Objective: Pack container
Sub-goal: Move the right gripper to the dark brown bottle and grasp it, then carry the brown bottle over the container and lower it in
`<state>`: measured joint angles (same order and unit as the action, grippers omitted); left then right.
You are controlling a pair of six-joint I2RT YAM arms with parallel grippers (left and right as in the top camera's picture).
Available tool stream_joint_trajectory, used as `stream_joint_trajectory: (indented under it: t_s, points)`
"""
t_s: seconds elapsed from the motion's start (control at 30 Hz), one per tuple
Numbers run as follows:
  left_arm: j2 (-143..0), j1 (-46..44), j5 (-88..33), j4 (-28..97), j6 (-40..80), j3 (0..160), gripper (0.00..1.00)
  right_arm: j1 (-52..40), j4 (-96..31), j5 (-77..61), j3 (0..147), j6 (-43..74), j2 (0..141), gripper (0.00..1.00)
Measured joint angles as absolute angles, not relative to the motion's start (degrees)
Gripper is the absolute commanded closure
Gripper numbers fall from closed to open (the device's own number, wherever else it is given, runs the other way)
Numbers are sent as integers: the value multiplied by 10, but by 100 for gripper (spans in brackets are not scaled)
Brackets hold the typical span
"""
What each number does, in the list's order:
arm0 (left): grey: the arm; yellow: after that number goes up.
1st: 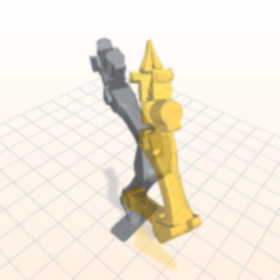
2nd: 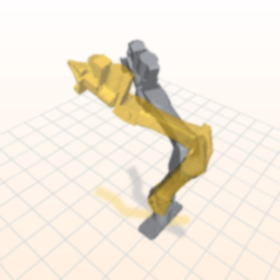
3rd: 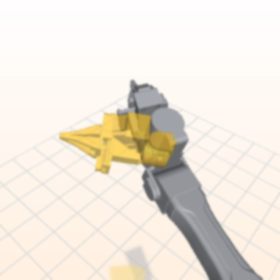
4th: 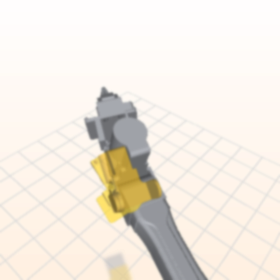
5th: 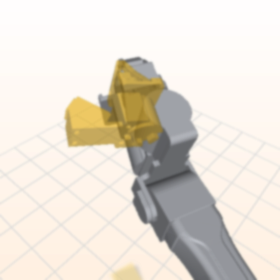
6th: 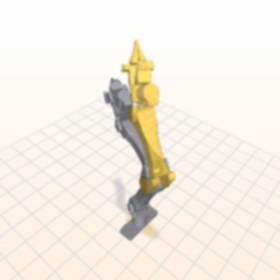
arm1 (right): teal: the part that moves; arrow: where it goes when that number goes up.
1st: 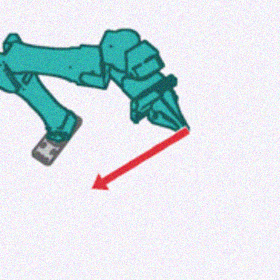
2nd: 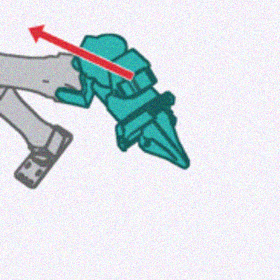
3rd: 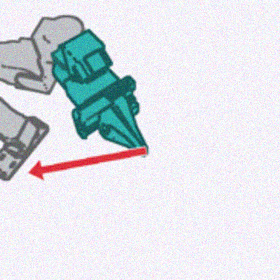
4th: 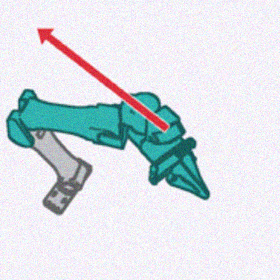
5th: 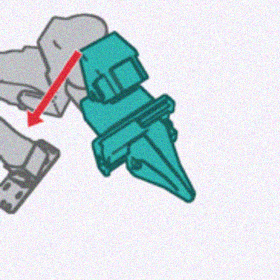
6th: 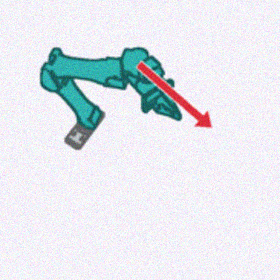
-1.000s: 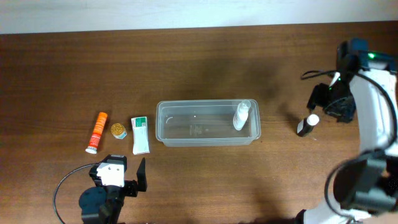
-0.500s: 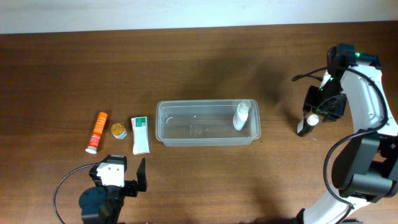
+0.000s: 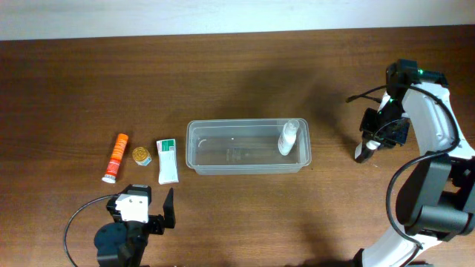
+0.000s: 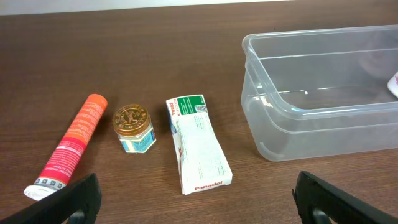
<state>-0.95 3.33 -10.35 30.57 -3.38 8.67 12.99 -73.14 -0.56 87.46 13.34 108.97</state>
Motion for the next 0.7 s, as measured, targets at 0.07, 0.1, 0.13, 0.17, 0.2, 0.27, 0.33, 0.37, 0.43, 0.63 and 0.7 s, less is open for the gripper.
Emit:
stream_joint_trajectory:
  t_s: [0.07, 0.1, 0.13, 0.17, 0.2, 0.27, 0.33, 0.37, 0.43, 0.63, 0.7]
  points:
    - [-10, 33, -103, 306, -34, 87, 0, 130, -731, -6, 875, 135, 1090, 82]
    - [-10, 33, -103, 306, -34, 87, 0, 130, -732, -6, 875, 135, 1090, 84]
    - [-10, 33, -103, 306, -34, 87, 0, 130, -732, -7, 875, 135, 1090, 84]
    - [-10, 33, -103, 306, -34, 87, 0, 130, -732, -8, 875, 135, 1090, 84]
    - [-10, 33, -103, 306, -34, 87, 0, 130, -732, -9, 875, 135, 1090, 84]
    - [-10, 33, -103, 306, -34, 87, 0, 130, -736, -10, 875, 135, 1090, 84]
    - [-10, 33, -103, 306, -34, 87, 0, 130, -753, -10, 875, 135, 1090, 84]
    - [-10, 33, -103, 306, -34, 87, 0, 129, -769, -10, 878, 135, 1090, 85]
    - [-10, 33, -103, 306, -34, 87, 0, 126, -802, -10, 892, 132, 1089, 88]
    - [-10, 33, -103, 306, -34, 87, 0, 81, -915, -10, 1018, 130, 1036, 92]
    - [-10, 33, -103, 306, -34, 87, 0, 47, -948, -7, 1079, 131, 995, 92]
